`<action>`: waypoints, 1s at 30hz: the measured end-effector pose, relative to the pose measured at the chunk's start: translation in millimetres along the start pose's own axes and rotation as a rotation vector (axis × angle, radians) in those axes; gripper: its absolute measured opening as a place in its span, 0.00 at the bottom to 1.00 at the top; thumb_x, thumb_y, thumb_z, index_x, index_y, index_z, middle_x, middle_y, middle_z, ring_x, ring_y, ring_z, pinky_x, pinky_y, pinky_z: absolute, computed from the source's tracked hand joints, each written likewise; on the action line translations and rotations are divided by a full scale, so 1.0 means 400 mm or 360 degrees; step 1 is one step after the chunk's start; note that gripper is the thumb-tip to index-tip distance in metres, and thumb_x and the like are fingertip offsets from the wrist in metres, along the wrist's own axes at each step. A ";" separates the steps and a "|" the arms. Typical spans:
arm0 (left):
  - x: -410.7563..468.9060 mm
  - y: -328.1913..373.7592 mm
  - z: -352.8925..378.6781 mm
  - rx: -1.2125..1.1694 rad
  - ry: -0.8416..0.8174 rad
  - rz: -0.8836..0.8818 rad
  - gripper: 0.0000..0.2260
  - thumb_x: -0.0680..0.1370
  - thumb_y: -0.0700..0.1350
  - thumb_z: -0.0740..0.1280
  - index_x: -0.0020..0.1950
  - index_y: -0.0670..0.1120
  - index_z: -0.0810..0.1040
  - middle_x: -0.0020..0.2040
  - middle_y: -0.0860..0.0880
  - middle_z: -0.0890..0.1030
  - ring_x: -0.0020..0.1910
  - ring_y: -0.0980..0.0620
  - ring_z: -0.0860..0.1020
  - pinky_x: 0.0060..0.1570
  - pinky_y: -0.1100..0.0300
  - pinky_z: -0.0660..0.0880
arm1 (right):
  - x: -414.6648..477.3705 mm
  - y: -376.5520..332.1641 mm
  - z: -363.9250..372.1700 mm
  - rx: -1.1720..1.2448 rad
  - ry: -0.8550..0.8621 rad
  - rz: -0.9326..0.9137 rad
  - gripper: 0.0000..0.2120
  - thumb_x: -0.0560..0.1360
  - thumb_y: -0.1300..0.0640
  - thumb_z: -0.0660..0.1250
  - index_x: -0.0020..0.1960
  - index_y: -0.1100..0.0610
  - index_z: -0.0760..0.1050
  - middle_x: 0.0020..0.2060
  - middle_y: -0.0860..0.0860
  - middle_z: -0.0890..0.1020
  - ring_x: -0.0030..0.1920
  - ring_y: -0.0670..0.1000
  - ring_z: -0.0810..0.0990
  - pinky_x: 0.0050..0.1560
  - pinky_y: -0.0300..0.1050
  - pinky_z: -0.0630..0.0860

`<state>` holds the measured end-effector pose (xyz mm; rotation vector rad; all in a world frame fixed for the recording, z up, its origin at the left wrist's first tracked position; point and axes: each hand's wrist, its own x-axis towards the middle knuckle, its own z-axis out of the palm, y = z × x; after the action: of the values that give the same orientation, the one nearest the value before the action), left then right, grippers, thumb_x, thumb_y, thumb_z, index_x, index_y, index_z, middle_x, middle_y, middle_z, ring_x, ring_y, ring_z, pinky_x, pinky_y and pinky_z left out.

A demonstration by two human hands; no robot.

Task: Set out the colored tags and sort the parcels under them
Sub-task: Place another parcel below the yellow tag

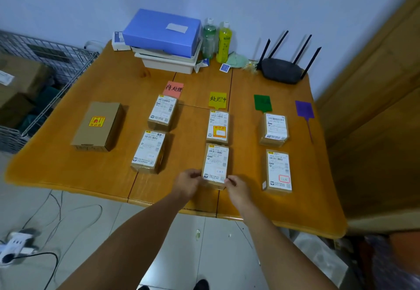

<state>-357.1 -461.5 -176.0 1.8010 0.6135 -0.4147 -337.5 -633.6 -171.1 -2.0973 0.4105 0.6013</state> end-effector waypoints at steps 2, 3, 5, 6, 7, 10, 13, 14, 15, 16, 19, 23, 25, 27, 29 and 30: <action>-0.015 0.026 -0.016 0.0042 -0.0004 -0.0035 0.14 0.81 0.44 0.68 0.66 0.43 0.81 0.62 0.48 0.82 0.60 0.48 0.78 0.60 0.54 0.77 | -0.018 -0.024 -0.015 -0.0021 0.0007 0.0008 0.16 0.84 0.52 0.60 0.70 0.53 0.73 0.65 0.52 0.79 0.58 0.50 0.77 0.55 0.43 0.77; -0.022 0.042 -0.026 0.0080 0.0004 -0.0034 0.13 0.82 0.43 0.67 0.65 0.42 0.81 0.61 0.47 0.81 0.58 0.48 0.77 0.56 0.56 0.76 | -0.030 -0.042 -0.025 -0.0017 0.0014 0.0015 0.16 0.84 0.52 0.59 0.70 0.54 0.73 0.65 0.52 0.79 0.60 0.52 0.77 0.56 0.44 0.76; -0.038 0.089 -0.052 0.0160 0.0026 0.0017 0.12 0.82 0.41 0.66 0.64 0.40 0.81 0.59 0.44 0.81 0.54 0.48 0.76 0.49 0.59 0.74 | -0.054 -0.085 -0.049 0.0030 0.0021 0.0000 0.17 0.84 0.52 0.59 0.71 0.55 0.72 0.66 0.53 0.78 0.64 0.53 0.77 0.53 0.43 0.74; -0.050 0.121 -0.068 0.0184 0.0037 0.0048 0.12 0.83 0.41 0.65 0.64 0.39 0.80 0.57 0.44 0.80 0.53 0.48 0.76 0.47 0.59 0.73 | -0.068 -0.111 -0.065 0.0046 0.0023 -0.0024 0.18 0.84 0.52 0.59 0.72 0.55 0.72 0.66 0.53 0.78 0.64 0.53 0.76 0.52 0.42 0.73; -0.062 0.157 -0.086 0.0213 0.0043 0.0087 0.12 0.83 0.41 0.65 0.65 0.39 0.80 0.56 0.45 0.79 0.53 0.48 0.75 0.49 0.58 0.72 | -0.082 -0.141 -0.081 0.0042 0.0030 -0.0058 0.18 0.84 0.52 0.59 0.72 0.55 0.72 0.66 0.52 0.78 0.64 0.52 0.76 0.52 0.42 0.72; -0.100 0.279 -0.155 0.0299 0.0059 0.0233 0.15 0.83 0.44 0.65 0.69 0.41 0.79 0.61 0.43 0.80 0.60 0.45 0.77 0.54 0.57 0.71 | -0.124 -0.242 -0.135 -0.0042 0.0060 -0.0200 0.19 0.84 0.49 0.58 0.72 0.54 0.72 0.67 0.51 0.77 0.65 0.53 0.76 0.61 0.46 0.73; -0.155 0.414 -0.233 0.0378 0.0107 0.0419 0.16 0.83 0.45 0.66 0.68 0.40 0.80 0.66 0.42 0.80 0.66 0.43 0.77 0.56 0.58 0.71 | -0.181 -0.365 -0.197 -0.0192 0.0133 -0.0335 0.20 0.84 0.48 0.57 0.73 0.53 0.71 0.68 0.51 0.76 0.67 0.55 0.74 0.62 0.46 0.70; -0.178 0.460 -0.260 0.0405 0.0128 0.0492 0.15 0.83 0.44 0.66 0.67 0.40 0.80 0.65 0.42 0.81 0.65 0.43 0.78 0.55 0.59 0.70 | -0.202 -0.408 -0.218 -0.0232 0.0163 -0.0382 0.20 0.84 0.47 0.57 0.73 0.54 0.70 0.69 0.52 0.75 0.68 0.55 0.74 0.64 0.47 0.70; -0.203 0.505 -0.290 0.0427 0.0149 0.0556 0.14 0.83 0.44 0.66 0.66 0.40 0.81 0.64 0.42 0.82 0.63 0.44 0.78 0.54 0.60 0.70 | -0.228 -0.455 -0.239 -0.0261 0.0191 -0.0427 0.21 0.84 0.47 0.57 0.73 0.54 0.70 0.70 0.52 0.75 0.69 0.56 0.73 0.66 0.48 0.70; -0.227 0.549 -0.322 0.0455 0.0173 0.0622 0.13 0.83 0.44 0.66 0.64 0.40 0.82 0.61 0.43 0.82 0.62 0.44 0.79 0.54 0.60 0.70 | -0.253 -0.500 -0.260 -0.0294 0.0227 -0.0478 0.21 0.84 0.47 0.57 0.74 0.54 0.70 0.70 0.53 0.75 0.69 0.56 0.73 0.67 0.49 0.70; -0.288 0.663 -0.422 0.0580 0.0265 0.0765 0.09 0.82 0.46 0.66 0.56 0.44 0.83 0.53 0.45 0.84 0.52 0.46 0.81 0.53 0.54 0.78 | -0.335 -0.638 -0.319 -0.0451 0.0360 -0.0626 0.22 0.83 0.45 0.57 0.73 0.54 0.71 0.70 0.53 0.76 0.69 0.57 0.74 0.67 0.50 0.72; -0.380 0.772 -0.554 0.0946 0.0356 0.0959 0.13 0.83 0.48 0.63 0.59 0.43 0.83 0.58 0.43 0.84 0.56 0.41 0.80 0.57 0.49 0.79 | -0.439 -0.796 -0.367 -0.0631 0.0512 -0.0803 0.24 0.83 0.46 0.56 0.74 0.56 0.69 0.72 0.55 0.74 0.70 0.57 0.73 0.68 0.51 0.72; -0.427 0.798 -0.614 0.1205 0.0381 0.0987 0.19 0.85 0.54 0.57 0.59 0.43 0.81 0.61 0.43 0.82 0.59 0.41 0.79 0.59 0.49 0.77 | -0.484 -0.856 -0.367 -0.0737 0.0580 -0.0864 0.25 0.83 0.44 0.55 0.76 0.55 0.67 0.73 0.54 0.72 0.71 0.57 0.72 0.69 0.52 0.71; -0.458 0.805 -0.673 0.1440 0.0475 0.0964 0.26 0.85 0.61 0.49 0.59 0.45 0.80 0.65 0.44 0.81 0.62 0.42 0.77 0.64 0.48 0.73 | -0.520 -0.907 -0.351 -0.0830 0.0638 -0.0904 0.25 0.83 0.44 0.55 0.75 0.55 0.68 0.72 0.55 0.73 0.70 0.57 0.72 0.68 0.53 0.71; -0.480 0.796 -0.731 0.1646 0.0568 0.0949 0.32 0.84 0.65 0.44 0.65 0.47 0.79 0.70 0.44 0.78 0.69 0.41 0.74 0.71 0.44 0.68 | -0.549 -0.950 -0.323 -0.0929 0.0672 -0.0928 0.25 0.83 0.43 0.55 0.74 0.55 0.68 0.72 0.55 0.74 0.69 0.57 0.73 0.67 0.53 0.71; -0.487 0.784 -0.763 0.1748 0.0610 0.0945 0.33 0.84 0.65 0.42 0.67 0.47 0.78 0.71 0.43 0.76 0.71 0.41 0.72 0.73 0.42 0.64 | -0.561 -0.970 -0.299 -0.0966 0.0683 -0.0942 0.25 0.82 0.43 0.55 0.74 0.54 0.68 0.72 0.54 0.74 0.69 0.57 0.73 0.67 0.52 0.72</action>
<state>-333.5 -282.8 267.9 3.0252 0.0182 0.0567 -299.1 -505.5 273.0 -2.7641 -0.2054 -0.1056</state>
